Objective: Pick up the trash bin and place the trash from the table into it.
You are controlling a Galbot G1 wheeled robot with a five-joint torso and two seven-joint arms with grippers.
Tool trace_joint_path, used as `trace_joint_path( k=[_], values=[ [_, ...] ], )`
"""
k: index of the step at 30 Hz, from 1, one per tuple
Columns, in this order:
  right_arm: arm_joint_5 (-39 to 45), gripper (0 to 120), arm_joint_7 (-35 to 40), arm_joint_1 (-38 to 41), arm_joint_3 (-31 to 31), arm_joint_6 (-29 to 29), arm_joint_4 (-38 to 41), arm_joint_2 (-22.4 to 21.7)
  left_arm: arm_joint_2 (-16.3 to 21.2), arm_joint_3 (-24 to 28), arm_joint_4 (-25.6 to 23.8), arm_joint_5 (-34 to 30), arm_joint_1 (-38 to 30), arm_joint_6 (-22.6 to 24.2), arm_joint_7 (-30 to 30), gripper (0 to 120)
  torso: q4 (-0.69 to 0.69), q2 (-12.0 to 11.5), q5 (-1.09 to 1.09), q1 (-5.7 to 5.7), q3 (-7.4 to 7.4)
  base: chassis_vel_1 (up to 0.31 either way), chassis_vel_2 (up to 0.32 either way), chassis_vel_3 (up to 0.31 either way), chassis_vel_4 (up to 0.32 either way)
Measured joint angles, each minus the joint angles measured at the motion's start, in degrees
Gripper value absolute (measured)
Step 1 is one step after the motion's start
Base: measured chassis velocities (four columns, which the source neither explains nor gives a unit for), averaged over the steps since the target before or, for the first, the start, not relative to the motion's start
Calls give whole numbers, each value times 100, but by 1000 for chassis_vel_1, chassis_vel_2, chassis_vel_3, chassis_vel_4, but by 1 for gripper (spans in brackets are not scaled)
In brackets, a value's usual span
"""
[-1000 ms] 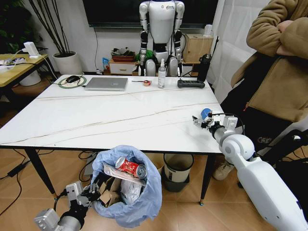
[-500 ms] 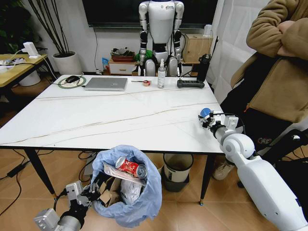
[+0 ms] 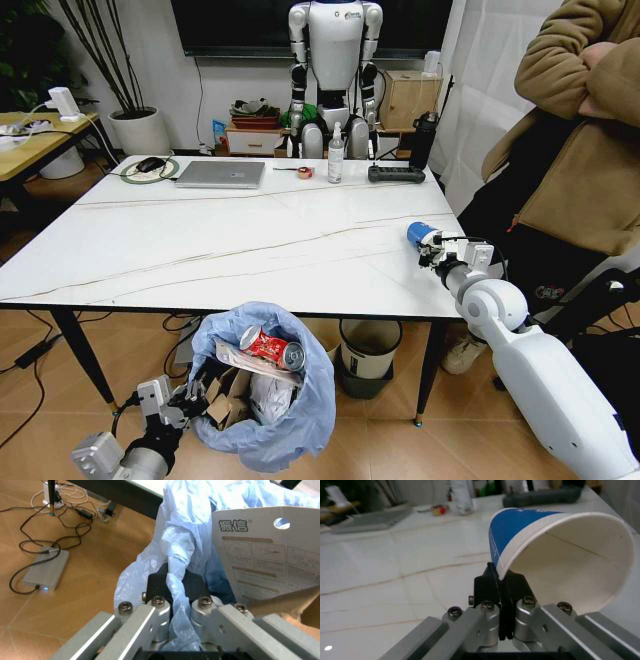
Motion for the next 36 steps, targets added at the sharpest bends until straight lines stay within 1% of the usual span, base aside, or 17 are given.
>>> trace_joint_path(
  k=[1,3,5,7,8,10,14,15,19,21,23,24,29,36],
  values=[
    [0,0,0,0,0,0,0,0,0,0,0,0,0,0,0,0,0,0,0,0,0,0,0,0,0],
    [365,0,-172,-158,-37,222,495,-151,4,0,0,-6,8,0,0,0,0,0,-1,0,0,0,0,0,0],
    [791,0,-313,-358,-189,496,1258,-351,9,-4,0,-12,19,1,-1,0,0,0,0,0,0,0,0,0,0],
    [1085,0,-424,-510,-364,663,1849,-498,15,-18,-1,-18,32,1,-1,0,1,0,-2,-1,-1,0,0,0,0],
    [1085,0,-424,-510,-364,663,1849,-498,15,-18,-1,-18,32,1,-1,0,1,0,-2,-1,-1,0,0,0,0],
    [1261,0,-624,-657,-691,860,2406,-697,22,-46,-17,-34,55,2,-2,0,0,1,-1,-1,-1,0,0,0,0],
    [1442,0,-770,-632,-1563,954,2988,-978,19,-95,-49,-49,70,10,-6,0,1,1,0,-1,-1,0,0,0,0],
    [1442,0,-770,-632,-1563,954,2988,-978,19,-95,-49,-49,70,10,-6,0,1,1,0,-1,-1,0,0,0,0],
    [1493,0,-1040,-455,-2504,940,3233,-1199,30,-112,-81,-77,93,24,-19,0,0,1,-1,-1,-1,0,0,0,0],
    [1525,0,-1214,-356,-2821,889,3198,-1198,28,-123,-99,-92,127,30,-20,0,0,1,-1,-1,-1,0,0,0,0],
    [1531,0,-1236,-340,-2873,877,3176,-1191,27,-129,-101,-93,136,32,-20,0,1,2,-1,-1,-1,0,0,0,0],
    [1547,0,-1299,-302,-3044,832,3095,-1152,26,-155,-107,-96,167,35,-21,0,1,1,0,-1,-1,0,0,0,0],
    [1612,0,-1473,-301,-3407,732,2906,-1059,30,-283,-166,-128,228,51,-22,0,1,1,0,0,0,0,0,0,0],
    [1610,0,-1616,-393,-3530,705,2874,-1057,1,-361,-222,-162,249,67,-22,0,0,1,0,0,0,0,0,0,0]
  ],
)
